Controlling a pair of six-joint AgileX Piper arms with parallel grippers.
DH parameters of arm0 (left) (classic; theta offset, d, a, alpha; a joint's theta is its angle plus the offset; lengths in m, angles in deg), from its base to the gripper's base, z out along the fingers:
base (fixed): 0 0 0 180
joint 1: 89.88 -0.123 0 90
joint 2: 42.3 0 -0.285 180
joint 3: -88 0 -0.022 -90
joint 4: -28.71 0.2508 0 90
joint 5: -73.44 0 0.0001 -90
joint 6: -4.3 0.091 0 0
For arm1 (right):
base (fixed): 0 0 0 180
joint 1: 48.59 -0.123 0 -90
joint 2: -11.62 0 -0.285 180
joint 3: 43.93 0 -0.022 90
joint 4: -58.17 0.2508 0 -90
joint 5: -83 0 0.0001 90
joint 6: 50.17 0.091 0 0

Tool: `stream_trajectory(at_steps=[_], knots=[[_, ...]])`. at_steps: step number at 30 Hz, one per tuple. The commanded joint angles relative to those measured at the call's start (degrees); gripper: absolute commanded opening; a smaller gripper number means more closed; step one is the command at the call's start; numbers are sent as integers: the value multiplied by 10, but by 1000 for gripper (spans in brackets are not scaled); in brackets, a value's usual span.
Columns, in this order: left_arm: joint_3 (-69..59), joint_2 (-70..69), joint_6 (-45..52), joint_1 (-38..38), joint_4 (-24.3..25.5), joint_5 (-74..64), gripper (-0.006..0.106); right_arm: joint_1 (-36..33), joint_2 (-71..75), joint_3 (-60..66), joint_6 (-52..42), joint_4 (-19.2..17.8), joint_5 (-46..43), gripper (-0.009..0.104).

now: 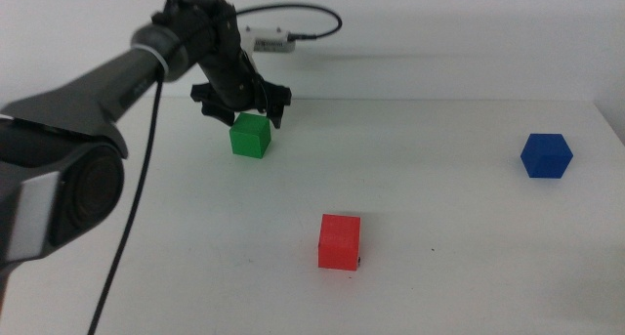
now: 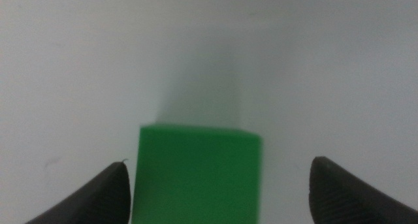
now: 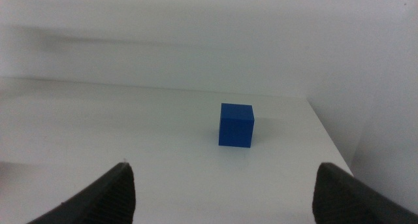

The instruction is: Stack red cubes first, then green, then blue cubes in a specific spot.

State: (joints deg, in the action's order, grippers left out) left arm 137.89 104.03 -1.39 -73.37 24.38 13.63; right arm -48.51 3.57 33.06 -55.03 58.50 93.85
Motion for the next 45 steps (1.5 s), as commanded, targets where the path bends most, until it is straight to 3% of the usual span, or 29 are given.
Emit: stream_trajectory(at_steps=[1, 6, 8, 11, 13, 16, 19, 23, 26, 29, 45], knots=[[9, 14, 10, -4, -2, 25, 94, 5, 3, 2, -1, -3, -8, 93], [9, 31, 14, -6, -1, 42, 88, 5, 3, 2, -1, -3, -8, 93], [9, 31, 14, -6, -4, 36, 74, 5, 3, 2, -1, -3, -8, 93], [9, 26, -13, -8, -28, 16, 42, 5, 3, 2, -1, -3, -8, 93], [9, 21, -20, -9, -55, -2, 27, 5, 3, 2, -1, -3, -8, 93], [8, -6, -16, -3, -67, -50, 13, 5, 3, 2, -1, -3, -8, 93], [-15, -71, -57, 40, -8, -90, 11, 5, 3, 2, -1, -3, -8, 93], [-135, -194, -257, 149, 157, -66, 11, 5, 3, 2, -1, -3, -8, 93], [-251, -281, -391, 224, 202, -41, 11, 5, 3, 2, -1, -3, -8, 93], [-322, -322, -473, 273, 199, -18, 11, 5, 3, 2, -1, -3, -8, 93], [-407, -285, -433, 281, 157, 121, 11, 5, 3, 2, -1, -3, -8, 93]])
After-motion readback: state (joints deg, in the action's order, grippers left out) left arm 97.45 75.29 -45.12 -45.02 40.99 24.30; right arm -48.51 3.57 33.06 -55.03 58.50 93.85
